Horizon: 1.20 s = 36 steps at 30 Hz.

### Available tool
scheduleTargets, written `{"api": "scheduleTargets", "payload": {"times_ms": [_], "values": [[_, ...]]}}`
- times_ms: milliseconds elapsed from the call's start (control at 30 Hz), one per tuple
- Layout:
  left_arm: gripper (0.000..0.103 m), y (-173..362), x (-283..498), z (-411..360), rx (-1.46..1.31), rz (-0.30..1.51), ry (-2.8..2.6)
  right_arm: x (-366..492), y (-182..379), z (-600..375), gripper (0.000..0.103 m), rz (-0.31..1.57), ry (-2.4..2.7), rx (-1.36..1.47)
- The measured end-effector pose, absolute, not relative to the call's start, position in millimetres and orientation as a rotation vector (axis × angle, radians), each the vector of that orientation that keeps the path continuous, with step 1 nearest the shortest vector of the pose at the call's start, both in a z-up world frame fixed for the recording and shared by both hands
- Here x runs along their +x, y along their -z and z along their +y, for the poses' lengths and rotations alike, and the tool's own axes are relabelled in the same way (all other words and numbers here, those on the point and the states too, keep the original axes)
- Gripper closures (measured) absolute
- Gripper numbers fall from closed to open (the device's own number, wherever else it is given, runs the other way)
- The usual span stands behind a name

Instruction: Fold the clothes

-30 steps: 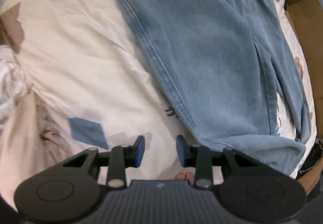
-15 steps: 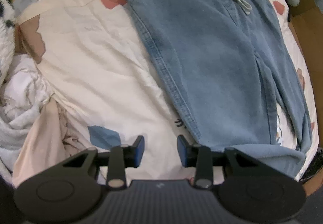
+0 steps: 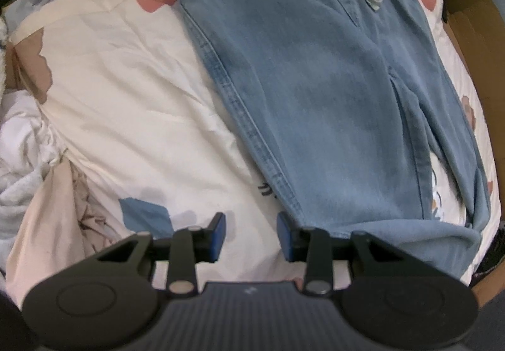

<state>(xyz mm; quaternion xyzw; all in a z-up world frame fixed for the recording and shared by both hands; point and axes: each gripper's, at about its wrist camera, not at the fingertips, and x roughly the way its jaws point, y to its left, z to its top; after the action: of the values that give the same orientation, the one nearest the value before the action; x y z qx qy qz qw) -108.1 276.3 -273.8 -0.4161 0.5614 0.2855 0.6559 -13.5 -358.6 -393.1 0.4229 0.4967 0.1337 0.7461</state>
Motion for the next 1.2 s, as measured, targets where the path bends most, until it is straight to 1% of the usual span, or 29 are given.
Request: {"api": "scheduleTargets", "payload": {"times_ms": [200, 433, 533, 633, 667, 700, 733, 767, 800, 933, 1200], "values": [[0.065, 275.9, -109.7, 276.8, -0.939, 1.277, -0.652, -21.2, 389.5, -373.9, 0.057, 0.984, -0.295, 1.191], [0.065, 276.4, -111.7, 275.5, -0.939, 1.278, -0.653, -22.9, 416.9, -378.0, 0.058, 0.922, -0.256, 1.465], [0.065, 276.0, -111.7, 274.1, -0.938, 1.275, -0.652, -19.4, 424.9, -374.3, 0.058, 0.925, -0.227, 1.495], [0.065, 275.0, -110.7, 274.8, -0.932, 1.273, -0.646, -13.7, 426.3, -370.6, 0.059, 0.937, -0.219, 1.478], [0.065, 274.8, -110.3, 275.3, -0.929, 1.273, -0.644, -11.7, 425.3, -369.5, 0.062, 0.938, -0.216, 1.465], [0.065, 274.8, -109.9, 276.8, -0.928, 1.272, -0.643, -11.0, 425.1, -370.2, 0.072, 0.954, -0.214, 1.447], [0.065, 275.3, -109.8, 277.8, -0.927, 1.272, -0.644, -10.6, 425.1, -371.3, 0.086, 0.973, -0.212, 1.427], [0.065, 276.3, -109.5, 278.8, -0.926, 1.272, -0.647, -9.8, 424.0, -371.8, 0.090, 1.000, -0.203, 1.401], [0.065, 277.4, -109.2, 279.7, -0.925, 1.273, -0.649, -8.9, 422.8, -372.3, 0.092, 1.029, -0.193, 1.373], [0.065, 284.4, -106.2, 282.0, -0.923, 1.282, -0.653, -7.4, 409.0, -368.3, 0.093, 1.118, -0.177, 1.276], [0.065, 288.2, -90.5, 286.8, -0.909, 1.262, -0.617, -9.5, 356.0, -367.1, 0.094, 1.172, -0.183, 1.098]]}}
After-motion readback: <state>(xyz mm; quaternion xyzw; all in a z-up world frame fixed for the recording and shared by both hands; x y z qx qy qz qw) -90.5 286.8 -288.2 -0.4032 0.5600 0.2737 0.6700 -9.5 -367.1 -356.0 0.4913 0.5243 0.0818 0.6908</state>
